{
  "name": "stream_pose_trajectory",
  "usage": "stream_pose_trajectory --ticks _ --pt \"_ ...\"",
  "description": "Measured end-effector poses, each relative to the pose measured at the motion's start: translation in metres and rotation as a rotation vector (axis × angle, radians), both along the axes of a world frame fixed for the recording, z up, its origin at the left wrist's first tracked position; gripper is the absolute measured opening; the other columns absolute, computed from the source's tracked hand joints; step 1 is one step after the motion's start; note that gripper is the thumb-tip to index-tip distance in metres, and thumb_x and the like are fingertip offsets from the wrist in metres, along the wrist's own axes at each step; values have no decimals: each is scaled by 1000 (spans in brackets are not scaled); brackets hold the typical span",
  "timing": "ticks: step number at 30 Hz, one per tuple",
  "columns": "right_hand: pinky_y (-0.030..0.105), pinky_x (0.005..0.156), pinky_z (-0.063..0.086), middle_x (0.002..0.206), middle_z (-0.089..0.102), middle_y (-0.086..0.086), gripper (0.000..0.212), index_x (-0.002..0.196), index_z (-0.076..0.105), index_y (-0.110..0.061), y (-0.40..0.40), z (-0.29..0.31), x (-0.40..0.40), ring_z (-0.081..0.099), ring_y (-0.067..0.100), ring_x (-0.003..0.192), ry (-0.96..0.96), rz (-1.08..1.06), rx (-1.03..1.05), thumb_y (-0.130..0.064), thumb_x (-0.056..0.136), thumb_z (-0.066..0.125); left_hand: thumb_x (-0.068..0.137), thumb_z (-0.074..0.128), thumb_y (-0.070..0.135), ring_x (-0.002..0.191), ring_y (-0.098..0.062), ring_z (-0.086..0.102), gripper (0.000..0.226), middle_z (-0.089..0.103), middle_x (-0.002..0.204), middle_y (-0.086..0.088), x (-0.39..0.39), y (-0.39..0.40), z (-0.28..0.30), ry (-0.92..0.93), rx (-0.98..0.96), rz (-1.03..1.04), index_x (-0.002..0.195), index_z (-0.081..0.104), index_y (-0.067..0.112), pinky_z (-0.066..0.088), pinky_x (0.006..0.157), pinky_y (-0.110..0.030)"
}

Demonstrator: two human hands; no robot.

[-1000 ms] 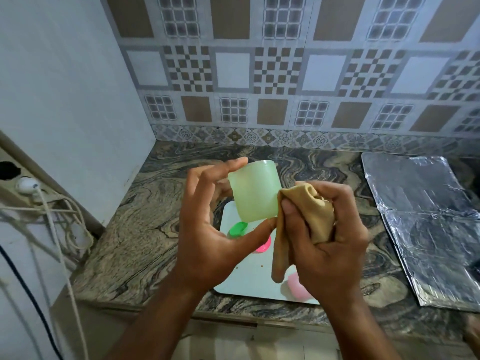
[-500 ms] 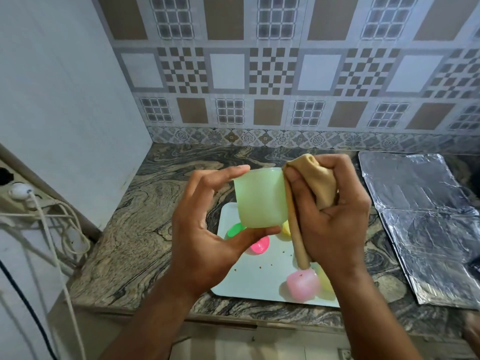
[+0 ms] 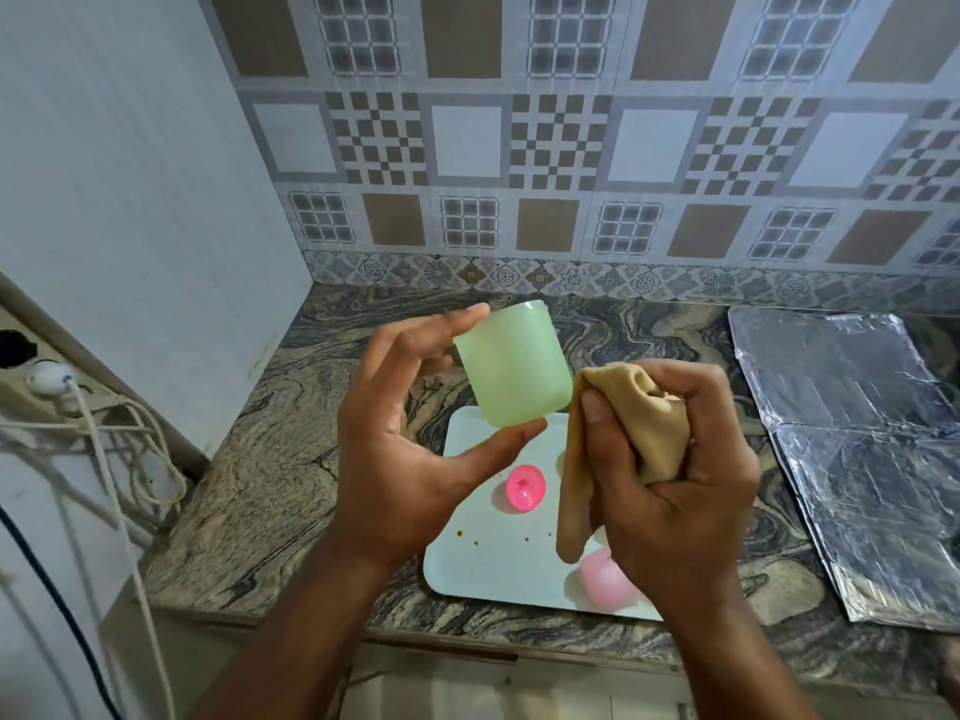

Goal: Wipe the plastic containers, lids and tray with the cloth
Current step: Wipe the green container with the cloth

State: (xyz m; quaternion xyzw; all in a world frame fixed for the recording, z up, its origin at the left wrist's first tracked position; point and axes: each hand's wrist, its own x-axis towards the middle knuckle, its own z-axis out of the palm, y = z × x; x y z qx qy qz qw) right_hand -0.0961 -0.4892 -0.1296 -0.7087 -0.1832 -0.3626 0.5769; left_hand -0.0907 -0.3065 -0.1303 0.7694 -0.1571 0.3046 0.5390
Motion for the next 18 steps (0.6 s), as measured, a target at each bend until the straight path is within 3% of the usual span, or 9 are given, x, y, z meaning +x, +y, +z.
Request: stream_pose_trajectory --ticks 3,8,12,16,18 --pt "9 70 48 93 69 -16 20 103 58 -29 -2 12 3 66 -7 76 -50 9 -98 -20 97 74 71 93 41 119 -21 61 69 61 124 -9 -2 0 3 -18 111 36 132 65 25 54 97 -39" --pt "13 73 49 94 67 -23 16 100 62 -27 -3 27 21 66 -3 79 13 30 -127 -20 96 75 66 98 29 114 -38 62 75 58 119 -16 0 4 3 -75 45 -64 131 63 23 56 92 -53" --pt "11 71 47 88 67 -19 14 98 59 -15 -4 27 31 64 -3 75 86 36 -19 -21 96 72 65 99 15 118 -42 64 74 58 127 -18 -1 5 1 -6 -76 -158 127 58 21 55 99 -56" --pt "4 70 45 87 64 -26 14 98 56 -14 0 17 13 61 -10 71 30 65 59 -16 96 70 67 90 13 119 -27 67 72 60 128 15 -3 0 -1 52 -261 -136 124 47 25 59 98 -53" --pt "2 69 44 88 65 -33 18 100 55 -16 5 8 3 61 -12 73 20 57 46 -16 95 73 68 85 12 121 -20 67 74 57 130 21 -3 -4 0 38 -280 -143 129 45 25 61 95 -45"
